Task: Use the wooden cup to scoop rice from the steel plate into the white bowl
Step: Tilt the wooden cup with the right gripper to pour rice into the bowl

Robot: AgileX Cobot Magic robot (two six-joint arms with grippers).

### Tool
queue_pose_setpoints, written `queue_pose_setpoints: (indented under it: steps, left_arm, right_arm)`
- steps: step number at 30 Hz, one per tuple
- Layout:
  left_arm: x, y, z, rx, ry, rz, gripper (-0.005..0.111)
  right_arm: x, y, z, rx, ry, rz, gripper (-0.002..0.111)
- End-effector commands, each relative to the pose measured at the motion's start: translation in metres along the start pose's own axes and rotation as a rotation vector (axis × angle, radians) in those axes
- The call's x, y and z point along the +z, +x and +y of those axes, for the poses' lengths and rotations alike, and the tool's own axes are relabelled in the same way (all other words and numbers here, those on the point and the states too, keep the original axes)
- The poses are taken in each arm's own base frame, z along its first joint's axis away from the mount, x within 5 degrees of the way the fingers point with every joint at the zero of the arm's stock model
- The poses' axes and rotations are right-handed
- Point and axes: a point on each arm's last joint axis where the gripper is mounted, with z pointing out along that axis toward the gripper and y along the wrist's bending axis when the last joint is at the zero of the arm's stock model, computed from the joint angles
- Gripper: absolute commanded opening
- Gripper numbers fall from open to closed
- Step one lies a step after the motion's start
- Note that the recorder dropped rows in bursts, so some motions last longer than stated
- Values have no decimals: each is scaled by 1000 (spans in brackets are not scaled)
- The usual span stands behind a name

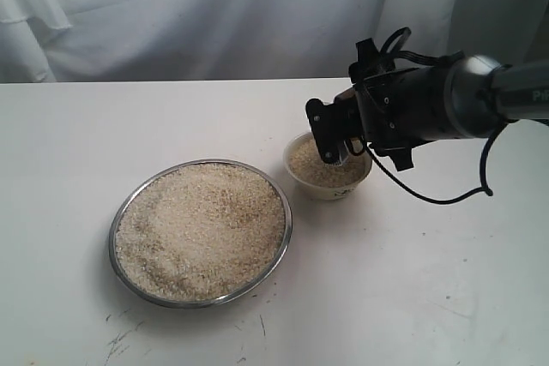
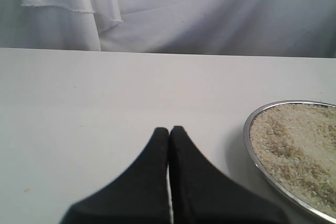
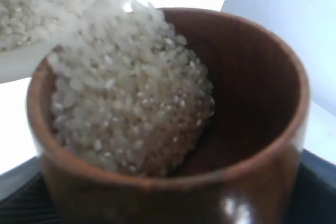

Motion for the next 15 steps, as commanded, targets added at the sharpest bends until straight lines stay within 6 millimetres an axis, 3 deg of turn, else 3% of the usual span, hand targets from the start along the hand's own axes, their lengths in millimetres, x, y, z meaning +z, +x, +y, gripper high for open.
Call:
queue_pose_setpoints:
  steps: [1,15]
  left_arm:
    - [0,1,0,-4,2,-7,0]
    - [0,1,0,-4,2,-7,0]
  right_arm:
    - [-2,0,-4,-22,33,-3,0]
    - [-2,-8,-6,-114,86,-14,0]
